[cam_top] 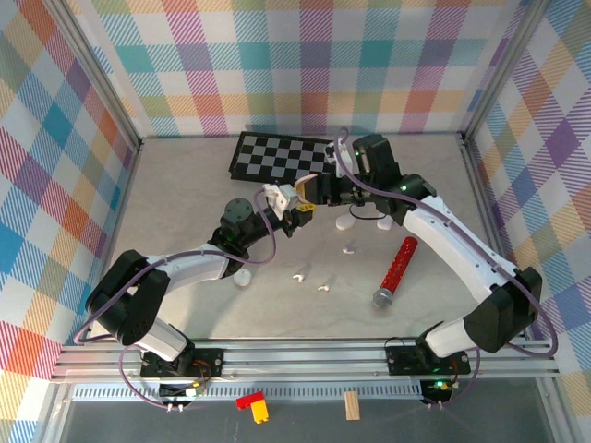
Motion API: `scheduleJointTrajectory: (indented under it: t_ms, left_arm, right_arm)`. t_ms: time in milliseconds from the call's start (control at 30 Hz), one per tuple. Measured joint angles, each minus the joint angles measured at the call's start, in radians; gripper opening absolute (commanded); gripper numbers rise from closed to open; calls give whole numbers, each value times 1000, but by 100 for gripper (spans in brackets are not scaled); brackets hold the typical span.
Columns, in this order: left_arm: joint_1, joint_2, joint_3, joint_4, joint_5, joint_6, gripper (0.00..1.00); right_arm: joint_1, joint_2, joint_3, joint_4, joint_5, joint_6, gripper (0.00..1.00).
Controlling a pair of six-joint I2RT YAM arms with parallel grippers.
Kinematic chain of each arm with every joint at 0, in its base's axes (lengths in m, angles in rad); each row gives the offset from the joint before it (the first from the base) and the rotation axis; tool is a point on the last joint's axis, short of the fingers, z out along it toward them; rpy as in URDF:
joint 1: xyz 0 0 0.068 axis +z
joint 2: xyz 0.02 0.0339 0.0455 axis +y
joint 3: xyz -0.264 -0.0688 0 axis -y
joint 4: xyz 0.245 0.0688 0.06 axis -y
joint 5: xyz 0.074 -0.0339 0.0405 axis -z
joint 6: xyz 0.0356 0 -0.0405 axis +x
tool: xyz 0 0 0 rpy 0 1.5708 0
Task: Insert wireless bluetooth earbuds into charging case
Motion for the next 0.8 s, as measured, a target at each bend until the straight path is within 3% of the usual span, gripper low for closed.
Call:
scheduleJointTrajectory:
  t_ms: [167, 300, 800]
  left_arm:
    - [0, -10, 0, -4, 0, 8, 32]
    - [0, -21, 0, -9, 7, 26, 32]
    - [0, -63, 0, -85, 50, 69, 33]
  right_arm:
    - [0, -42, -3, 27, -19, -2, 43]
    - [0, -38, 21, 19, -36, -21, 33]
    - [-9, 134, 253, -85, -29, -77, 24]
